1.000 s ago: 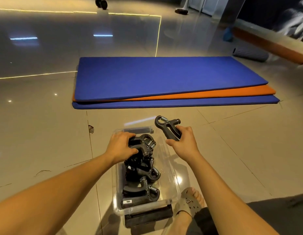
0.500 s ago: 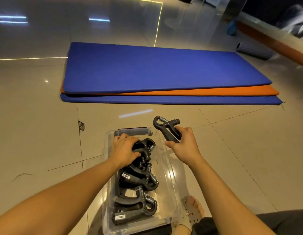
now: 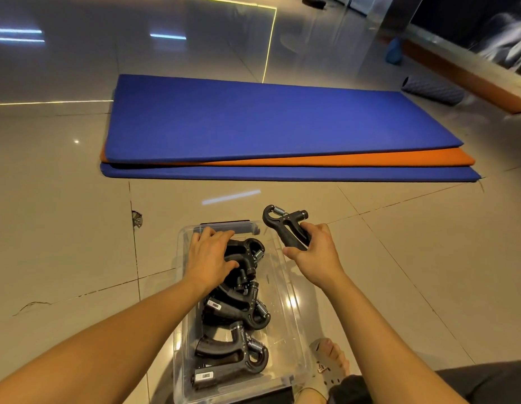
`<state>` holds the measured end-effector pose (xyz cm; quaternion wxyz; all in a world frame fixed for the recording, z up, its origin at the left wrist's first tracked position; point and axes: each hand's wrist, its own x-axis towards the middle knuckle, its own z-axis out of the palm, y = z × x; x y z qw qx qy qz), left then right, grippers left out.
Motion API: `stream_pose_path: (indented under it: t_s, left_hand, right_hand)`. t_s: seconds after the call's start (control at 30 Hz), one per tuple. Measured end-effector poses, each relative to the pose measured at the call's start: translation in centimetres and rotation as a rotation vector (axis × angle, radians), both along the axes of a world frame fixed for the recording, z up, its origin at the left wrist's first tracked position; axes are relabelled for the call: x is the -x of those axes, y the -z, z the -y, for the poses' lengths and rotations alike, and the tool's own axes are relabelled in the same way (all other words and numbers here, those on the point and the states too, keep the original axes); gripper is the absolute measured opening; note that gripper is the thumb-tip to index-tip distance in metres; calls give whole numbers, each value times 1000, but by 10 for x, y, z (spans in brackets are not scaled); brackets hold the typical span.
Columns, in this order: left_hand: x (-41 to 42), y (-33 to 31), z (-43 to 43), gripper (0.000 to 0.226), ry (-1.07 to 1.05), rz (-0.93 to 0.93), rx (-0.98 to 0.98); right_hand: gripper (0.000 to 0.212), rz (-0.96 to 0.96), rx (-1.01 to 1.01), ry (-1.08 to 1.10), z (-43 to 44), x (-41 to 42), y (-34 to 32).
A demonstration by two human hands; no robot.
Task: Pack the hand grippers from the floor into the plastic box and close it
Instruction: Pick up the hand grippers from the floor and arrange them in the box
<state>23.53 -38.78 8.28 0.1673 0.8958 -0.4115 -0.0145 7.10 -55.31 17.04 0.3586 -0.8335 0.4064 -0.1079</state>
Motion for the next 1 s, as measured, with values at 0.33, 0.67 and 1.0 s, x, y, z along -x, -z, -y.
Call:
stream_pose_path:
  t_s: [0.33, 0.67, 1.0]
  left_hand:
    - [-1, -7, -4, 82, -89, -186, 82]
    - [15, -113, 13, 58, -230, -849, 693]
    - [26, -178, -3, 25, -315, -915, 974]
  right_hand:
    - [70, -19, 19, -14, -3, -2, -4]
    - [67, 119, 91, -136, -31, -12, -42]
    - [85, 227, 255, -234, -61, -1, -77]
